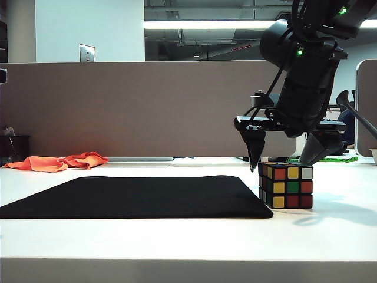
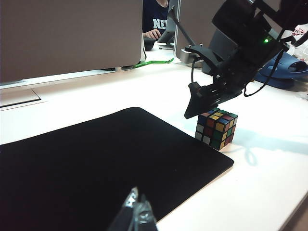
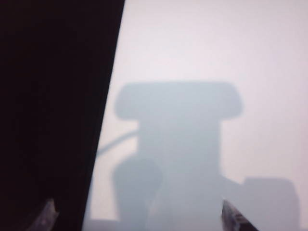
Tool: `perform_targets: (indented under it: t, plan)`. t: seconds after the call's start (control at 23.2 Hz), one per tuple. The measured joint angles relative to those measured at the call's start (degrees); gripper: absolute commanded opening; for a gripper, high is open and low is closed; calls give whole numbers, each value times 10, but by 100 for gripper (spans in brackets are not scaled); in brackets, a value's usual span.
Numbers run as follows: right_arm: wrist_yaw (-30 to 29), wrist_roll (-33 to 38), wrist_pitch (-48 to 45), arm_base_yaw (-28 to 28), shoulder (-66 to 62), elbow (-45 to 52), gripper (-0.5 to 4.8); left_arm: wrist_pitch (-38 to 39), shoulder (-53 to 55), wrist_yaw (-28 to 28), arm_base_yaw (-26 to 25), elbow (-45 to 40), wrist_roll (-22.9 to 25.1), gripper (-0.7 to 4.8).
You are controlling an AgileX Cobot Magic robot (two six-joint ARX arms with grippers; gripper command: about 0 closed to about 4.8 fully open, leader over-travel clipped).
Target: Pick up the cube on the right side of the mouse pad, then place it in the center of the mouse pad.
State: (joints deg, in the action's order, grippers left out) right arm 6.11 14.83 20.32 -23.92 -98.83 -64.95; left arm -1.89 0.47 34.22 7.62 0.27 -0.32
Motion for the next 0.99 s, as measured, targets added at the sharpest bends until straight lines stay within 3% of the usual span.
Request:
perform_targets:
  t: [0.99]
  plan:
    - [-22, 1, 99, -12, 0, -5, 479, 0, 0, -9, 0, 0, -4, -6]
